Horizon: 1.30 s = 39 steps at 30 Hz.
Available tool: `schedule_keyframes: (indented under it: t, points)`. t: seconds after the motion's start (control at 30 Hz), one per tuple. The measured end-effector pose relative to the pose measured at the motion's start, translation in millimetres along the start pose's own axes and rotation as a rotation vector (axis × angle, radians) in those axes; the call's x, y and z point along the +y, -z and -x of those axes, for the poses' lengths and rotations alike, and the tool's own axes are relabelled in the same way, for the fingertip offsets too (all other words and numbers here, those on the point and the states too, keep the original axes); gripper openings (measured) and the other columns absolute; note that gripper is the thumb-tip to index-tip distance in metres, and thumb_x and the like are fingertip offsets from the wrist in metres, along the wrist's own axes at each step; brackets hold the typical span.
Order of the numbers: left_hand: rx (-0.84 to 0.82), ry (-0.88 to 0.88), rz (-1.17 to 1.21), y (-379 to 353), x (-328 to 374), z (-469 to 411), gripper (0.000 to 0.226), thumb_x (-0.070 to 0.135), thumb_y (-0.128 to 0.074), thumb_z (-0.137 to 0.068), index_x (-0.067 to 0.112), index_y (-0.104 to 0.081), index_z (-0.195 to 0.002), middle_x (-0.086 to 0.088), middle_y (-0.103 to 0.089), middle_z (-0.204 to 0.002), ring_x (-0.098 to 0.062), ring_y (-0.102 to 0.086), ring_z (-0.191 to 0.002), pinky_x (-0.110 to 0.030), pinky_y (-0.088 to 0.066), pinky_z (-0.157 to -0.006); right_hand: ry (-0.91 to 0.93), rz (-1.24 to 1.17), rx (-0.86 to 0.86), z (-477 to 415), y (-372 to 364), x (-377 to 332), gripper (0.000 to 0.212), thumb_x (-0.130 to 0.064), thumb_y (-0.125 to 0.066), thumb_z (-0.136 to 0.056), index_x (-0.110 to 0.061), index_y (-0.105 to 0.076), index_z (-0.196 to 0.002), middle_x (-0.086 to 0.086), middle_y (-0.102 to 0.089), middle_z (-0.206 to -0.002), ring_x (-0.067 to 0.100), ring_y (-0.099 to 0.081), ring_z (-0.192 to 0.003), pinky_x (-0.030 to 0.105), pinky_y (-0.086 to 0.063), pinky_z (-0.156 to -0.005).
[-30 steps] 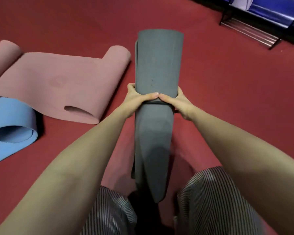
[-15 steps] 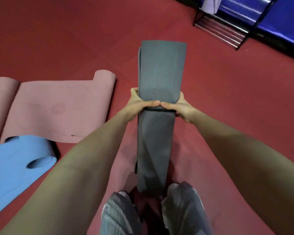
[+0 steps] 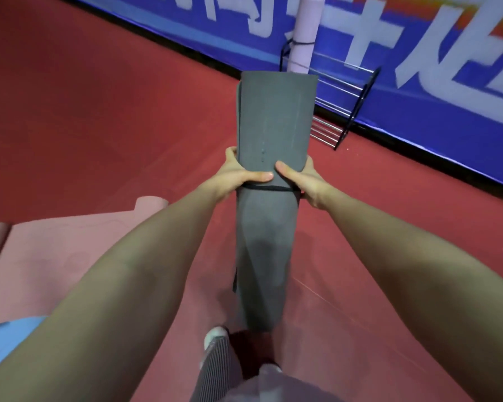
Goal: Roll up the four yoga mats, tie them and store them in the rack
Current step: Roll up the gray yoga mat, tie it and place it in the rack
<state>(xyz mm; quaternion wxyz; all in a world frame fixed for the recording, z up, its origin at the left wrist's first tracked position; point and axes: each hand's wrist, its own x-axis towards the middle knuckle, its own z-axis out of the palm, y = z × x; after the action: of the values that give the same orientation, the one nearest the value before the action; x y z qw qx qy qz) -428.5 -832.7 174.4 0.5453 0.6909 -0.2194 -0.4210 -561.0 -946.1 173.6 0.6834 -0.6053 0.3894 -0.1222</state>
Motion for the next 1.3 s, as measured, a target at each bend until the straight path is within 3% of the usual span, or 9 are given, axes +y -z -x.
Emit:
schedule_keyframes:
  t: [0.23,0.37,0.5,0.63,0.77,0.93,1.1,1.2,1.3]
  points:
    - [-0.077,-0.114,0.028,28,62,-106,0.119,0.017,-0.086,-0.043,0.020,-0.022,-0.143,0.001,-0.051,-0.137,-0.013,-0.053,-0.121,-0.038,-0.044,-0.103,0.156,0.011,0.037,-100,0,-72,0.096,-0.022,-0.078,-0.076,-0.015,-0.014,-0.147,0.001,-0.048,-0.137,0.012,-0.052,-0.117,0.031,-0.039,-0.107]
    - [-0.155,-0.102,-0.012,47,110,-169,0.130,0.017,-0.088,-0.035,0.019,-0.016,-0.144,-0.001,-0.045,-0.141,-0.015,-0.048,-0.126,-0.038,-0.041,-0.107,0.128,0.023,0.054,-154,3,-124,0.112,-0.022,-0.079,-0.074,-0.024,0.003,-0.150,-0.005,-0.048,-0.131,0.012,-0.051,-0.113,0.032,-0.044,-0.096]
    - [-0.272,-0.131,-0.104,55,154,-243,0.147,0.024,-0.089,-0.026,0.017,-0.007,-0.148,0.000,-0.038,-0.145,-0.014,-0.043,-0.131,-0.037,-0.037,-0.110,0.169,-0.046,0.084,-207,12,-158,0.112,-0.026,-0.082,-0.057,-0.025,-0.013,-0.146,-0.007,-0.047,-0.135,0.010,-0.052,-0.113,0.024,-0.045,-0.080]
    - [-0.343,-0.167,-0.142,50,185,-319,0.132,0.008,-0.084,-0.042,0.018,-0.007,-0.149,0.001,-0.040,-0.143,-0.013,-0.045,-0.127,-0.034,-0.038,-0.109,0.164,-0.154,0.142,-266,28,-180,0.109,-0.022,-0.078,-0.054,-0.025,-0.017,-0.143,-0.007,-0.050,-0.131,0.010,-0.053,-0.110,0.022,-0.046,-0.078]
    - [-0.377,-0.183,-0.181,39,217,-407,0.132,0.007,-0.084,-0.043,0.019,-0.006,-0.150,0.005,-0.041,-0.137,-0.012,-0.045,-0.126,-0.033,-0.038,-0.109,0.181,-0.208,0.172,-346,58,-204,0.105,-0.009,-0.084,-0.059,-0.024,-0.020,-0.141,-0.003,-0.052,-0.131,0.012,-0.054,-0.112,0.027,-0.045,-0.088]
    - [-0.331,-0.190,-0.181,22,256,-517,0.134,0.007,-0.086,-0.043,0.019,-0.006,-0.150,0.003,-0.041,-0.141,-0.013,-0.045,-0.128,-0.034,-0.038,-0.109,0.213,-0.174,0.153,-461,103,-246,0.098,0.003,-0.075,-0.072,-0.019,-0.013,-0.145,0.000,-0.049,-0.130,0.014,-0.052,-0.113,0.027,-0.042,-0.093]
    - [-0.304,-0.191,-0.198,9,300,-614,0.126,-0.009,-0.084,-0.058,0.022,-0.004,-0.150,0.004,-0.040,-0.143,-0.014,-0.042,-0.128,-0.033,-0.038,-0.106,0.223,-0.134,0.113,-557,144,-291,0.114,-0.003,-0.083,-0.066,-0.024,-0.006,-0.147,0.001,-0.044,-0.137,0.019,-0.046,-0.124,0.038,-0.037,-0.108]
    - [-0.329,-0.219,-0.210,-3,324,-673,0.130,-0.009,-0.085,-0.055,0.025,-0.004,-0.151,0.004,-0.042,-0.140,-0.014,-0.044,-0.128,-0.036,-0.039,-0.108,0.216,-0.094,0.117,-605,169,-315,0.121,-0.018,-0.088,-0.050,-0.021,-0.012,-0.145,0.002,-0.044,-0.137,0.018,-0.047,-0.124,0.038,-0.039,-0.106]
    - [-0.369,-0.249,-0.222,-17,347,-734,0.123,-0.013,-0.082,-0.059,0.027,-0.010,-0.150,0.006,-0.047,-0.133,-0.013,-0.046,-0.123,-0.030,-0.042,-0.103,0.206,-0.082,0.163,-657,197,-333,0.115,-0.020,-0.084,-0.048,-0.017,-0.018,-0.141,0.004,-0.043,-0.138,0.019,-0.047,-0.123,0.040,-0.040,-0.107]
